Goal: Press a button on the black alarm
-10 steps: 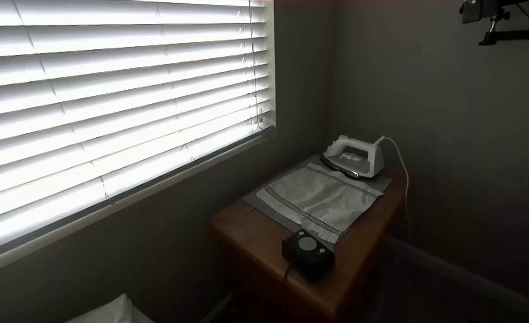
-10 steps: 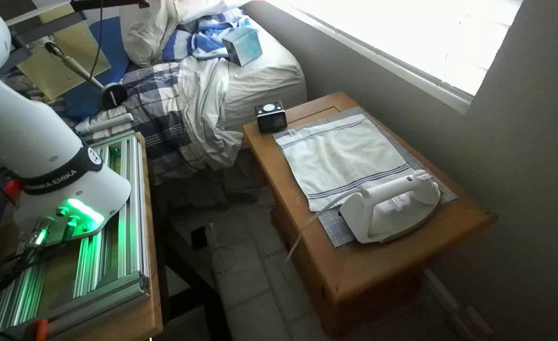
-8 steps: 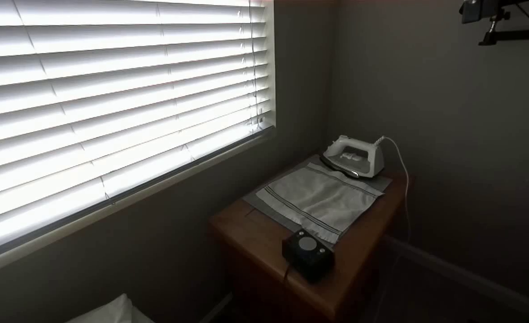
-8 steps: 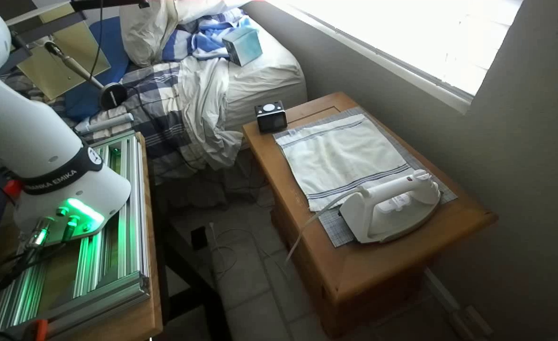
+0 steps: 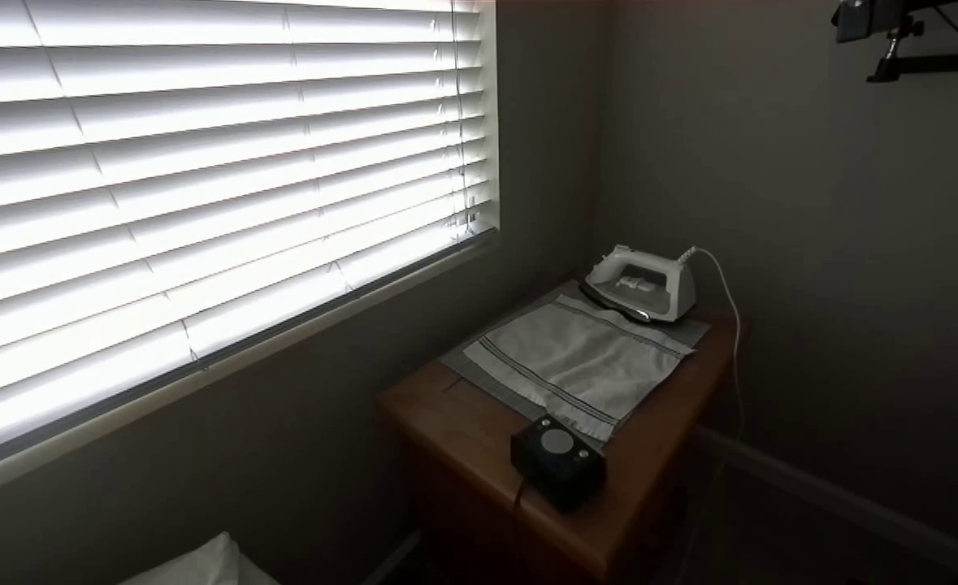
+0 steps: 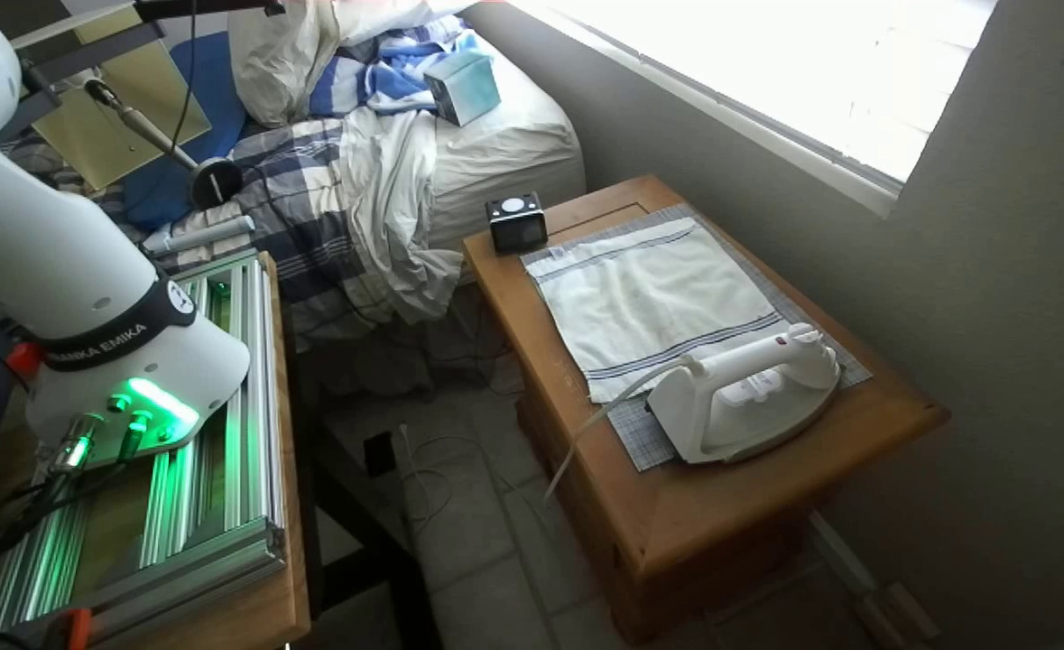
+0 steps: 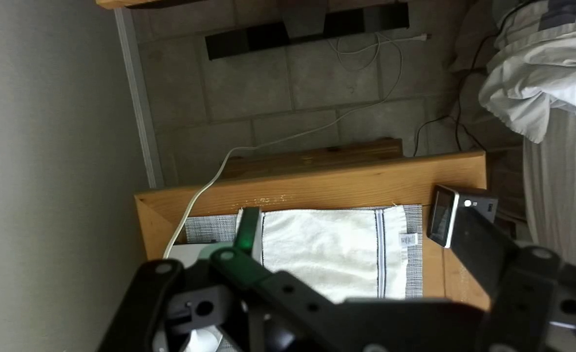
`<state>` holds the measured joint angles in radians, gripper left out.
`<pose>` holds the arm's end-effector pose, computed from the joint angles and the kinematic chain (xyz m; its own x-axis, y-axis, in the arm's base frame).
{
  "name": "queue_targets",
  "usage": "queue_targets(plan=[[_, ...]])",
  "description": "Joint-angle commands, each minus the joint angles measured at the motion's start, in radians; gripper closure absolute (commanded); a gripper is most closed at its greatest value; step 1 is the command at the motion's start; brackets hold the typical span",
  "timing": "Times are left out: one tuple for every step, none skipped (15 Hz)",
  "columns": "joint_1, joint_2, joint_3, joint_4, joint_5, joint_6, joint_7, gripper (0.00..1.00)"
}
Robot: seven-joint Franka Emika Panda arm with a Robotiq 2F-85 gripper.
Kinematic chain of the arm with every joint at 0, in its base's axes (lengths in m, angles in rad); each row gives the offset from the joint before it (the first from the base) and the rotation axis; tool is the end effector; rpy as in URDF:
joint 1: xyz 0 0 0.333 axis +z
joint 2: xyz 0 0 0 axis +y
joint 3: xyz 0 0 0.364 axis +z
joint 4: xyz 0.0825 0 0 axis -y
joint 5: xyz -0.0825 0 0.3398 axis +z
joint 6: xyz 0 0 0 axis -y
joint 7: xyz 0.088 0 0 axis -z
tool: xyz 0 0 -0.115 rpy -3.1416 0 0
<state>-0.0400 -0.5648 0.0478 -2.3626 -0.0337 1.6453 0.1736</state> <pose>0.2941 0.0023 0.5614 0.9748 -0.1734 -0.1401 -0.1628 -0.9831 0.0838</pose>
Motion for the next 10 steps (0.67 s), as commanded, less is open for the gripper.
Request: queue_targets(plan=[[0.014,0.001,0.004,-0.004,0.003,0.01,-0.004,0.0],[0.031,0.006,0.014,-0.01,0.029,0.016,-0.001,0.0],[0.05,0.009,0.026,-0.019,0.053,0.03,0.004,0.0],[0.068,0.018,0.042,-0.028,0.078,0.043,0.018,0.0],[0.089,0.029,0.059,-0.039,0.11,0.066,0.025,0.0],[0.109,0.047,0.084,-0.048,0.142,0.089,0.046,0.0],[0.124,0.064,0.105,-0.057,0.172,0.123,0.067,0.0],[0.139,0.087,0.124,-0.066,0.213,0.16,0.096,0.0],[0.153,0.111,0.149,-0.079,0.231,0.218,0.118,0.0],[0.157,0.139,0.176,-0.09,0.236,0.286,0.156,0.0]])
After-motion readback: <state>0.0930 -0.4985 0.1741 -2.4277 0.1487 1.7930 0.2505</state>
